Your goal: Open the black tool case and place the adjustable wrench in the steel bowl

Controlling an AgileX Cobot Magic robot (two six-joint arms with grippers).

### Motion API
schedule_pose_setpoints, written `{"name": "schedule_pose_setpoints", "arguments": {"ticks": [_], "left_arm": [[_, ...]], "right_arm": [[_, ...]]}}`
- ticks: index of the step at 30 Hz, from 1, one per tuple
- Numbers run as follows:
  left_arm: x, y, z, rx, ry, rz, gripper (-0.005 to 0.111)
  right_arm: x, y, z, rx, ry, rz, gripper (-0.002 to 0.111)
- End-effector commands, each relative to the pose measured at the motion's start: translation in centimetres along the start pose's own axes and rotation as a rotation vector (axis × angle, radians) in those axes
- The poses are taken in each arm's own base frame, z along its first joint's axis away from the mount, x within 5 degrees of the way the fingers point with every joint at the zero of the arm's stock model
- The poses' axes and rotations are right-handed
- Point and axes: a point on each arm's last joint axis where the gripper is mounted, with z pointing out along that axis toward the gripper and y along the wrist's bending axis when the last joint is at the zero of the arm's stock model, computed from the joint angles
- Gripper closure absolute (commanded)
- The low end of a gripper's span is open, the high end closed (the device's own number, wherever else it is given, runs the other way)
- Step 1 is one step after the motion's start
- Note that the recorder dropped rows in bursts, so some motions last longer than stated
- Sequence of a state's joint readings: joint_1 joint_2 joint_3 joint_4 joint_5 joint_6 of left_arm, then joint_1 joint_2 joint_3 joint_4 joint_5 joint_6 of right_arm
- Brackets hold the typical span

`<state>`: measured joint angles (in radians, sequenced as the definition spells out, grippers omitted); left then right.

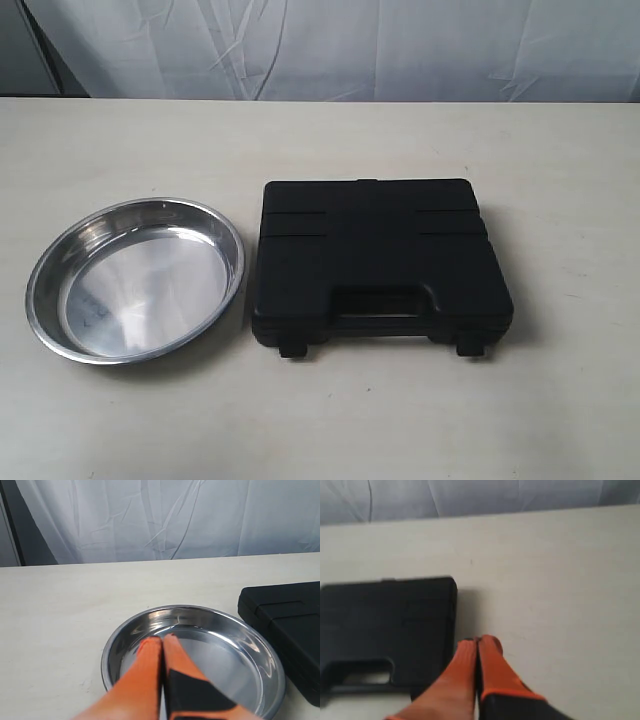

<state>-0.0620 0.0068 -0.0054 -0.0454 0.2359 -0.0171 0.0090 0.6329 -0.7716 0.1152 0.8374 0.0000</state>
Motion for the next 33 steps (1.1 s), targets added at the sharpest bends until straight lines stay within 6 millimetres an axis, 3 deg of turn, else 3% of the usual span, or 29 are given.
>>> {"name": "schedule_pose_setpoints", "arguments": {"ticks": [1, 6, 9, 13, 24, 33], "left_arm": [[0.2, 0.0, 0.0, 0.000, 0.001, 0.002, 0.107], [0.2, 0.0, 0.0, 0.000, 0.001, 0.002, 0.107], [0.2, 0.0, 0.0, 0.000, 0.001, 0.002, 0.107], [0.2, 0.0, 0.0, 0.000, 0.001, 0.002, 0.107], [0.2, 0.0, 0.0, 0.000, 0.001, 0.002, 0.107], [0.2, 0.0, 0.0, 0.000, 0.001, 0.002, 0.107]], "right_arm": [[-3.4, 0.4, 3.0, -0.036, 0.307, -0.093, 0.109], [-3.1, 1.6, 8.2, -0.237, 0.605, -0.092, 0.104], [-2.2, 1.8, 11.1, -0.312, 0.704, -0.067, 0.084], [-0.7, 1.9, 13.4, -0.341, 0.790, -0.016, 0.057], [6.3, 3.2, 16.8, -0.329, 0.900, 0.003, 0.058], [8.4, 3.3, 18.9, -0.317, 0.799, 0.081, 0.058]]}}
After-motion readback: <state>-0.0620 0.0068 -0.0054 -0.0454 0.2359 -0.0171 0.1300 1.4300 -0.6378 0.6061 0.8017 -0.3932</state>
